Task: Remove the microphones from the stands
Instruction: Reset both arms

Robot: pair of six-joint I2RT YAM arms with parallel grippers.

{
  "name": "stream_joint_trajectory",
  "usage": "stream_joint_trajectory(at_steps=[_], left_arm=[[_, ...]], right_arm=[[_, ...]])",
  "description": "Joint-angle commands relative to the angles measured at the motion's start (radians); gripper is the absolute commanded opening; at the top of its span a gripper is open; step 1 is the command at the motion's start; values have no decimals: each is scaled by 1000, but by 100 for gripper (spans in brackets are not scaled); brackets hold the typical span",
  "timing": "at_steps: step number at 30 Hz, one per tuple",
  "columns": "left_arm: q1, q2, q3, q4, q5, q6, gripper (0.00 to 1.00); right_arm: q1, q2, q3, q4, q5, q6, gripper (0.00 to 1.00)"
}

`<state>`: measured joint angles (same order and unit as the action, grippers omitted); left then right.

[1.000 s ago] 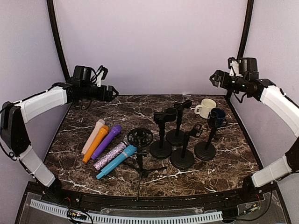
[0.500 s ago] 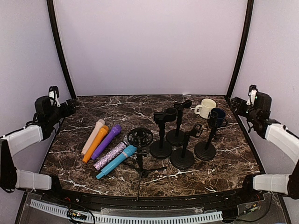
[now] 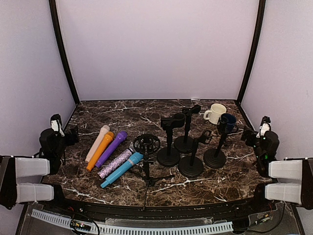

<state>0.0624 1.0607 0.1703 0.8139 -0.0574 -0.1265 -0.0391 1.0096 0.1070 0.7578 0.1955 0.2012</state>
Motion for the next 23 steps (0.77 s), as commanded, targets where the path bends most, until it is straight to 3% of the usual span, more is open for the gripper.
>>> stream_joint_trajectory(at_steps=[1, 11, 23], left_arm=[[-7, 38, -31, 154, -64, 49, 93], [-7, 106, -5, 145, -2, 26, 94], [-8, 113, -23, 175, -21, 10, 95]], right_arm=[[2, 76, -11, 300, 38, -49, 98], [7, 202, 8, 363, 41, -65, 98], [29, 202, 8, 362, 74, -77, 98]])
